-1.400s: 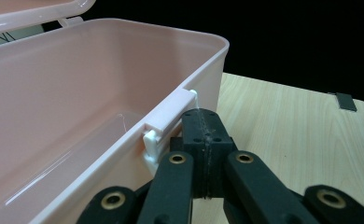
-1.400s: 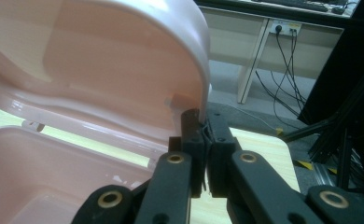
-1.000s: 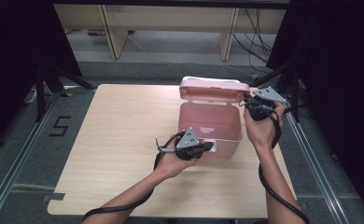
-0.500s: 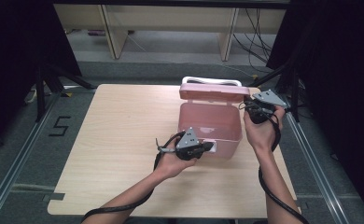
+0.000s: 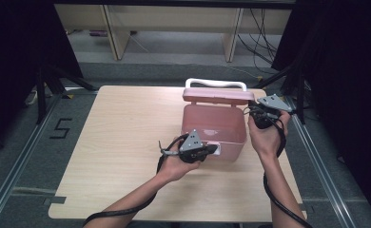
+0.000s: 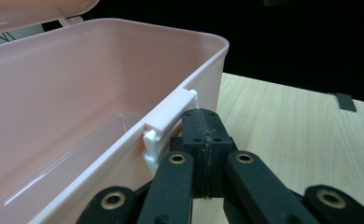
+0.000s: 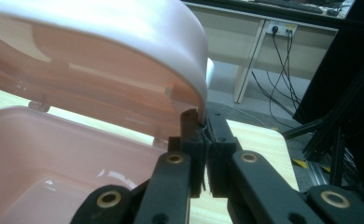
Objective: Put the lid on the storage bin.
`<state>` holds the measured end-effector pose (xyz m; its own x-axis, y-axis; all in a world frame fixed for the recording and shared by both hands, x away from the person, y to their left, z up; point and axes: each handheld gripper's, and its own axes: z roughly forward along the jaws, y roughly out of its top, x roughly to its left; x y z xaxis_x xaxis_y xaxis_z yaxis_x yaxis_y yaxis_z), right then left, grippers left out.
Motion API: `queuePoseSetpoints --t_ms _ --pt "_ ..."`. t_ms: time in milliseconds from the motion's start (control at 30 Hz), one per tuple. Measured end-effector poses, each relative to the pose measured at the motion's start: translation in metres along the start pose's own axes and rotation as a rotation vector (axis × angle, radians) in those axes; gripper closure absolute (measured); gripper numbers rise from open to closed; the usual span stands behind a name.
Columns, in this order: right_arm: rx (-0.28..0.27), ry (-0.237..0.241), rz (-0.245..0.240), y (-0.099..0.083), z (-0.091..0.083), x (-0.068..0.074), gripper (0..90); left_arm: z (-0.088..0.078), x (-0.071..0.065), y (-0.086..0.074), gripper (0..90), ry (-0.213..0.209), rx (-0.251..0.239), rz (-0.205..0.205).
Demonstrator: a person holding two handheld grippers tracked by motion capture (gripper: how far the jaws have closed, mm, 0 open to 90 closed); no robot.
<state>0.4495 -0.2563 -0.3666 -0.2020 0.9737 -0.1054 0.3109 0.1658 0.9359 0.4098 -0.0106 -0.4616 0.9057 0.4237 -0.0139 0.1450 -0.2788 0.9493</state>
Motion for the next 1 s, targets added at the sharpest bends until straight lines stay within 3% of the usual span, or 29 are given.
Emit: queuePoseSetpoints --t_ms 100,133,200,433,500,667,1000 --pt "0.005 0.000 0.024 -0.001 -0.001 0.002 88.4 0.000 0.000 0.000 89.8 0.000 -0.001 0.000" --pt "-0.004 0.003 0.001 -0.002 0.000 0.000 88.4 0.000 0.000 0.000 89.8 0.000 0.000 0.000" --pt "-0.008 0.002 0.000 -0.002 0.000 0.000 88.4 0.000 0.000 0.000 89.8 0.000 0.000 0.000" --pt "-0.006 -0.008 0.024 -0.005 -0.003 0.003 88.3 0.000 0.000 0.000 89.8 0.000 0.001 -0.001" --pt "-0.004 -0.010 -0.001 -0.005 -0.004 0.001 88.2 0.000 0.000 0.000 89.8 0.000 0.002 0.000" --pt "-0.004 -0.007 0.022 -0.009 -0.005 0.003 88.1 0.000 0.000 0.000 89.8 0.000 0.003 0.000" --pt "-0.009 -0.008 0.017 -0.015 -0.008 0.005 87.8 0.000 0.000 0.001 89.8 0.000 0.005 0.001"
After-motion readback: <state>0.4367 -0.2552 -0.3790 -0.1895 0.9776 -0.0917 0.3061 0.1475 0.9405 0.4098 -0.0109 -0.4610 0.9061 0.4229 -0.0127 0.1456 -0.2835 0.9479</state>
